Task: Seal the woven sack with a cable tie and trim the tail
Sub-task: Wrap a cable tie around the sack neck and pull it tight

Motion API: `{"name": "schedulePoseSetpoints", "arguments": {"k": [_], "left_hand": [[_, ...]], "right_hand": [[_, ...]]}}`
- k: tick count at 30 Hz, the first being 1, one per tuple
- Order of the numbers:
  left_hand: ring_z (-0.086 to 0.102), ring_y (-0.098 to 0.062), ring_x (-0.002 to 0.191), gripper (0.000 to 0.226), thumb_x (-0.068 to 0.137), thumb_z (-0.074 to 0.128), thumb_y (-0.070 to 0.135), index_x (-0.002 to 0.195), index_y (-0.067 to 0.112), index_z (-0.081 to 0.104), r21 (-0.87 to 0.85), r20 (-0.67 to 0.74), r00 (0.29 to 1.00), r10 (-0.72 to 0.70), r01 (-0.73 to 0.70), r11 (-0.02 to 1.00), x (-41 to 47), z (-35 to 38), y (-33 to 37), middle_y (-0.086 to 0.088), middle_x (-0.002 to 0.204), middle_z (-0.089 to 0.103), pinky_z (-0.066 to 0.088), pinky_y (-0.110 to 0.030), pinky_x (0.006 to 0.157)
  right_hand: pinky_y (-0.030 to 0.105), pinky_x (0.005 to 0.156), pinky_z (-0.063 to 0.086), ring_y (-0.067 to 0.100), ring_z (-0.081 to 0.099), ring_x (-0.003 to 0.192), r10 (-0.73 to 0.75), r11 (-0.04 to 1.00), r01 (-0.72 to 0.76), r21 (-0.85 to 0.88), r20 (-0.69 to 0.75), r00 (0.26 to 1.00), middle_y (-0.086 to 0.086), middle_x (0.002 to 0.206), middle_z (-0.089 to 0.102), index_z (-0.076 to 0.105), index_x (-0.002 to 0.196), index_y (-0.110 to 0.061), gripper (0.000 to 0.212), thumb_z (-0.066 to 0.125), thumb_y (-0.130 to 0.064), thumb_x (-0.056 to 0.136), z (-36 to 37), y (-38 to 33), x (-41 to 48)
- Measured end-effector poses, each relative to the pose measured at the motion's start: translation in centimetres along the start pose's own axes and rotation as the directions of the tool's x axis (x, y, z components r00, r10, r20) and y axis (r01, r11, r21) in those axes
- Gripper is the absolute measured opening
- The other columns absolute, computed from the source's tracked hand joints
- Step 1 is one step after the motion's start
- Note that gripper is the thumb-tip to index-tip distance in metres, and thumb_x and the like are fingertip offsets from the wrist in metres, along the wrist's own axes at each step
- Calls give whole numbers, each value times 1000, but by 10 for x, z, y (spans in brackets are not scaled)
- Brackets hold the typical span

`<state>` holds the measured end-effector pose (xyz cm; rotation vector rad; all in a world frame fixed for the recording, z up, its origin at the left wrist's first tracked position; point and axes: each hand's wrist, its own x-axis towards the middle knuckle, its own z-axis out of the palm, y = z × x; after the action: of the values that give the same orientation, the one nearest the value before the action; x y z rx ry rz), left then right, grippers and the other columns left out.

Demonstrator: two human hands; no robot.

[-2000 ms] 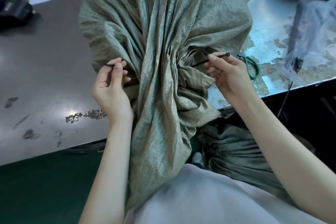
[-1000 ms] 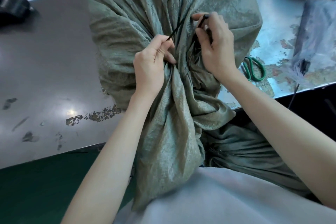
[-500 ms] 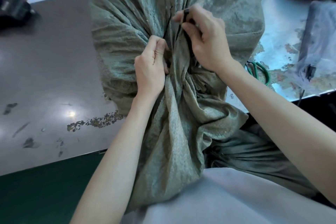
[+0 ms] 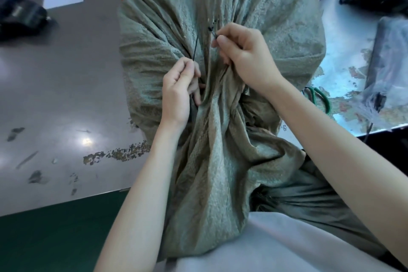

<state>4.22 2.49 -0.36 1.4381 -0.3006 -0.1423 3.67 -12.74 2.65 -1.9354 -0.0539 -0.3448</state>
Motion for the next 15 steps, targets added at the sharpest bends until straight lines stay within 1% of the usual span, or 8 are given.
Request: {"name": "schedulePoseSetpoints", "arguments": {"k": [1,3,6,9,11,15], "left_hand": [[22,-10,33,35,103,31,7,70,9,43,-14,9,1000,-8,8,1000,0,-1,1,7,45,23,31,-19,35],[19,-13,31,38,103,31,11,67,10,41,-14,25,1000,-12,13,1000,0,-2,1,7,44,24,26,-19,33],[18,-10,32,41,104,33,15,65,10,44,33,49,999,-10,8,999,-1,-3,0,13,42,27,25,-18,32],[19,-7,32,40,104,33,16,66,11,45,61,82,997,-4,-1,998,-2,-5,-1,15,41,28,25,-17,32],[20,-7,32,39,104,32,16,67,11,45,61,99,995,0,-6,998,-1,-8,-1,15,41,28,25,-17,32],[19,-6,31,39,104,31,15,68,11,44,51,106,994,2,-7,999,-2,-9,-2,16,40,27,25,-16,33]], "right_hand": [[29,60,36,12,41,54,10,999,-12,52,45,999,8,59,48,58,79,-14,18,48,-12,94,-4,-2,1],[22,60,33,9,39,54,22,992,-39,118,143,989,4,59,44,57,77,-13,20,49,-13,96,-11,-6,3],[19,61,31,7,39,56,42,987,-77,143,233,972,4,59,44,61,74,-13,23,52,-16,96,-20,-7,4],[16,58,31,6,39,54,74,989,-105,107,260,963,0,56,44,62,69,-13,27,56,-19,94,-21,-9,5],[16,57,30,6,37,54,84,989,-113,91,278,957,1,56,43,62,68,-13,28,56,-19,95,-19,-9,4],[14,56,30,3,38,53,83,984,-121,134,256,963,-5,53,44,62,69,-11,27,55,-16,94,-20,-8,3]]}}
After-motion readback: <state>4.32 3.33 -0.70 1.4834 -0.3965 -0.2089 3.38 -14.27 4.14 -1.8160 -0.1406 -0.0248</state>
